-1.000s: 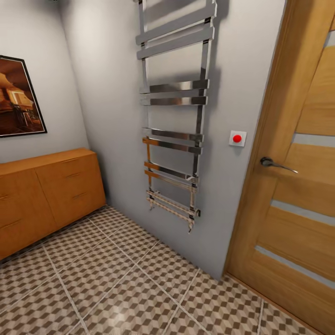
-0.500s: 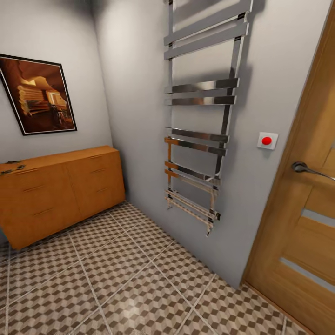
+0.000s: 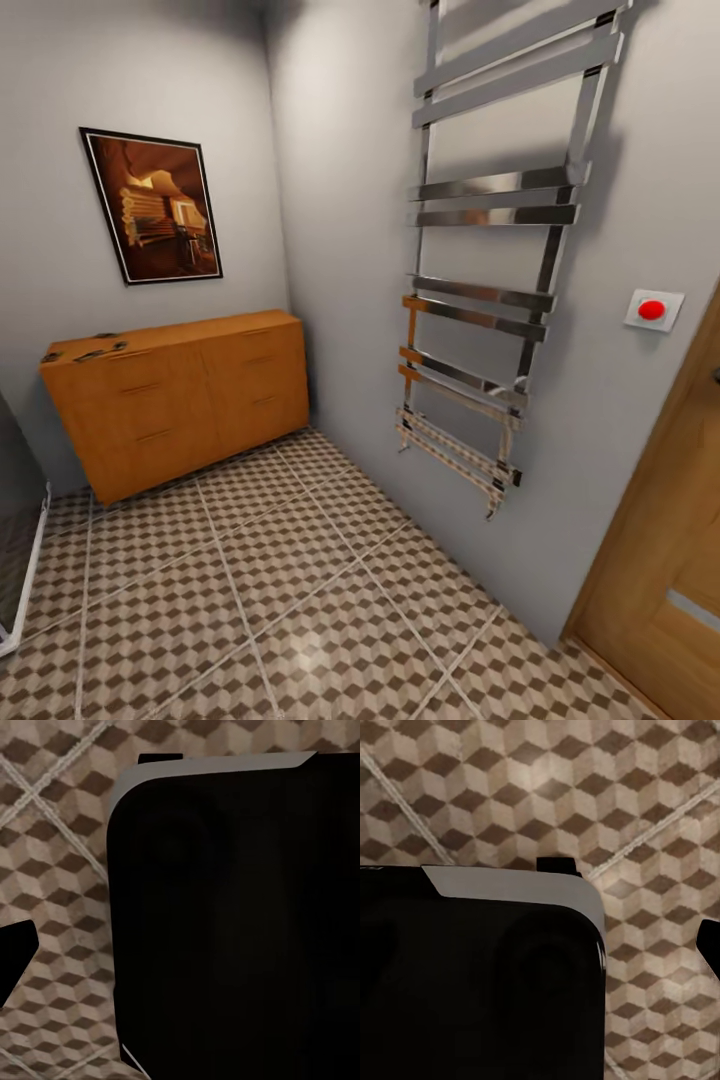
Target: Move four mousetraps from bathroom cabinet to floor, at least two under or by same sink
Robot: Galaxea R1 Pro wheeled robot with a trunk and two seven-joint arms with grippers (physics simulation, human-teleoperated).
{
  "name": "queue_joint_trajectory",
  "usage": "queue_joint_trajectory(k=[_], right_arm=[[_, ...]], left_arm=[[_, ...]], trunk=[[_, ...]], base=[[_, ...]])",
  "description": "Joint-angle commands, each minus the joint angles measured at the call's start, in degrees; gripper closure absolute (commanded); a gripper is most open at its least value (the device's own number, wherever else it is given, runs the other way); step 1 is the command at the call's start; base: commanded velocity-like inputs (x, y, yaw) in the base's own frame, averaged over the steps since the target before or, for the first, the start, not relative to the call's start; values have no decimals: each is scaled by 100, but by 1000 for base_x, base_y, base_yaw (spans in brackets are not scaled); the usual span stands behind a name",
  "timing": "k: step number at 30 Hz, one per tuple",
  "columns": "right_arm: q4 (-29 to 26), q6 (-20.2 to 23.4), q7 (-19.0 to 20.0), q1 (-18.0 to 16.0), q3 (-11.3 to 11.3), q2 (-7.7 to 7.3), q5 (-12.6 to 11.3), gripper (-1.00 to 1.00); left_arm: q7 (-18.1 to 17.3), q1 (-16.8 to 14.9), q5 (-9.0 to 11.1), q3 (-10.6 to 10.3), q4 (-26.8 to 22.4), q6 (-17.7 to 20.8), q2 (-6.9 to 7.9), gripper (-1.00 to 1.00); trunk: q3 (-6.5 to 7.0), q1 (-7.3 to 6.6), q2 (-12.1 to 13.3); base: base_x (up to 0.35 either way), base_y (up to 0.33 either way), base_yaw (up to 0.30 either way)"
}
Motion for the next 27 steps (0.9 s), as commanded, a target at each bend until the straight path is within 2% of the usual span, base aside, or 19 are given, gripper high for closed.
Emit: queue_joint_trajectory(k=[1, 27], right_arm=[[3, -17, -4, -2, 4, -1, 2, -100], [3, -15, -5, -2, 4, -9, 2, -100]], left_arm=[[1, -4, -2, 1, 4, -12, 0, -100], [1, -4, -2, 2, 4, -12, 0, -100]], trunk=[[-6, 0, -3], [-6, 0, -3]], base=[[0, 0, 288], [0, 0, 288]])
